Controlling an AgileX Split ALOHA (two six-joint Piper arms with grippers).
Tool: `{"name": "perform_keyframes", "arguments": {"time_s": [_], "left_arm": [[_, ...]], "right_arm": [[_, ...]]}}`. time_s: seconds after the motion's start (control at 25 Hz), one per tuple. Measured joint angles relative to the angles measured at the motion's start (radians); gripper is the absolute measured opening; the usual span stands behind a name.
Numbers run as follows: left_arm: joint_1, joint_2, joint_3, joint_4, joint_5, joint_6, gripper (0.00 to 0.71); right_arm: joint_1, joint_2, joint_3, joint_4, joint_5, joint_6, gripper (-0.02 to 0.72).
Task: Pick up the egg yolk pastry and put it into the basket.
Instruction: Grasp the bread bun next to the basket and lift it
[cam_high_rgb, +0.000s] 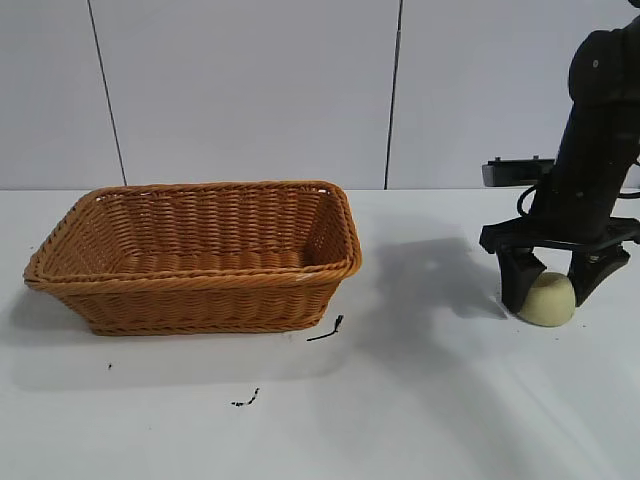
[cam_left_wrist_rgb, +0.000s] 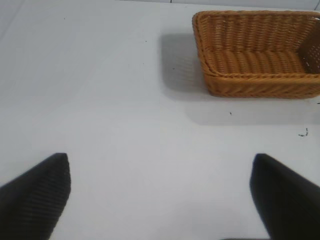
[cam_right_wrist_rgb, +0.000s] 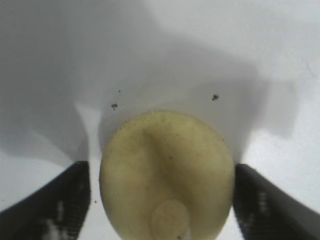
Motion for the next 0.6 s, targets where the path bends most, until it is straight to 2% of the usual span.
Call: {"name": "perform_keyframes", "arguments": {"time_s": [0.08, 0.16, 0.6], "left_arm": [[0.0, 0.0, 0.0, 0.0, 0.0, 0.0, 0.696], [0.0, 0.0, 0.0, 0.0, 0.0, 0.0, 0.696], [0.0, 0.0, 0.0, 0.0, 0.0, 0.0, 0.696]], "right_arm": [[0.0, 0.0, -0.001, 0.0, 0.003, 0.0, 0.259], [0.0, 0.0, -0.001, 0.0, 0.004, 0.0, 0.214], [0.0, 0.0, -0.001, 0.0, 0.013, -0.002, 0.189]]}}
